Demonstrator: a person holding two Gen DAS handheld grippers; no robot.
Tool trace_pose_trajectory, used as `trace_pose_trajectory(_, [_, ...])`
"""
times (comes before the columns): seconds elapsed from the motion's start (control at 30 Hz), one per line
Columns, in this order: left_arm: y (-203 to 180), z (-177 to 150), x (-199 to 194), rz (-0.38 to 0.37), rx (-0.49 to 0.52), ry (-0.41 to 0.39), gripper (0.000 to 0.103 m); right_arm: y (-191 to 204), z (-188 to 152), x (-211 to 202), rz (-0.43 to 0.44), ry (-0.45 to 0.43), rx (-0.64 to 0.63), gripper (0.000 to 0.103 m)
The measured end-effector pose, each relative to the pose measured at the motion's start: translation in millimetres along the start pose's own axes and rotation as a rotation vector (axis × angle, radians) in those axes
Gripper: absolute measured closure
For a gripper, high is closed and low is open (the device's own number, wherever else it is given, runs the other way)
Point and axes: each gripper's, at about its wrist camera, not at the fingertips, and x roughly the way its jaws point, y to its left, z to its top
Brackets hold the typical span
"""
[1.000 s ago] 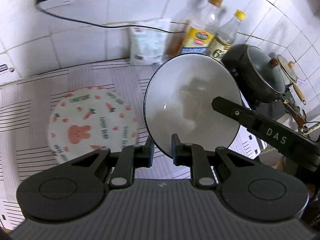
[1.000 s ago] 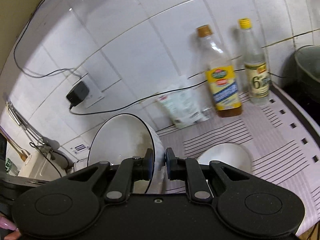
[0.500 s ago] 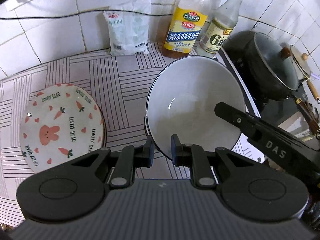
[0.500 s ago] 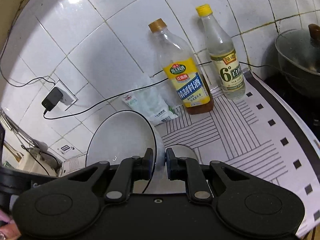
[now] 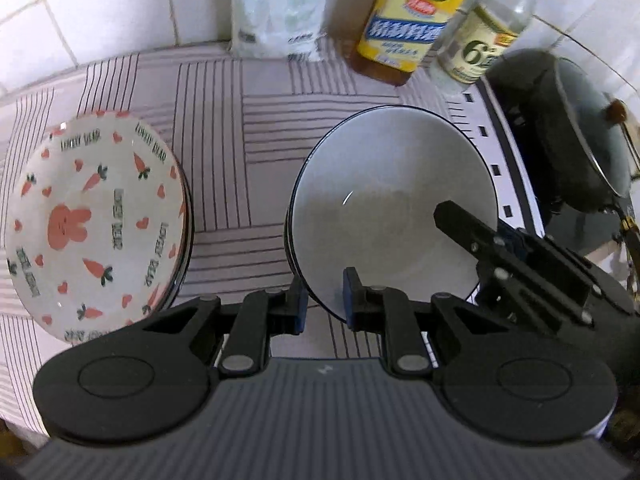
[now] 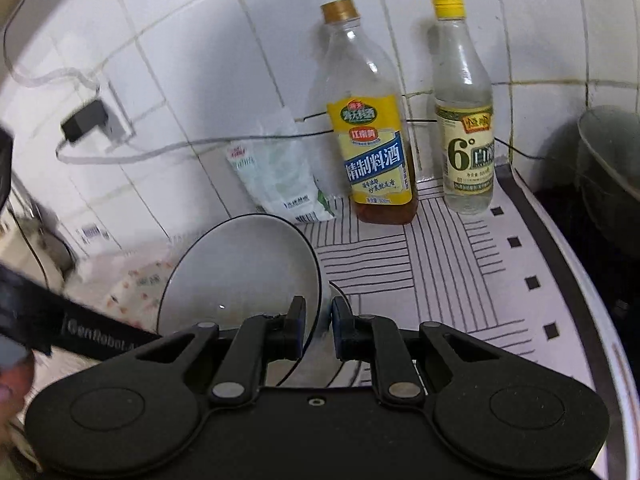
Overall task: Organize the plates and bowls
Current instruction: 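Lower the held bowl into the two stacked bowls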
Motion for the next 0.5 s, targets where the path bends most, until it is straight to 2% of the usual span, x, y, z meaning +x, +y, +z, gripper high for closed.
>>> trace_pose_trajectory(0.13, [5, 3, 11, 0.000, -0.062, 0.054, 0.086, 11, -4, 4, -0.046, -0.006, -0.128, 0.086])
trace_pose_trajectory(0.27, [2, 6, 19, 0.009, -0.069, 0.093, 0.086, 18, -8, 10, -0.085, -0.009, -0.231, 0.086])
trace_pose_trajectory(0.43, [2, 10, 23, 0.008, -0.088, 0.117, 0.085, 21, -6, 13, -0.100, -0.016, -0.301, 0.086])
trace_pose_trajectory(0.5, [4, 10, 24, 0.003, -0.096, 0.123, 0.083, 27, -10, 15, -0.126, -0.022, -0.377, 0.086])
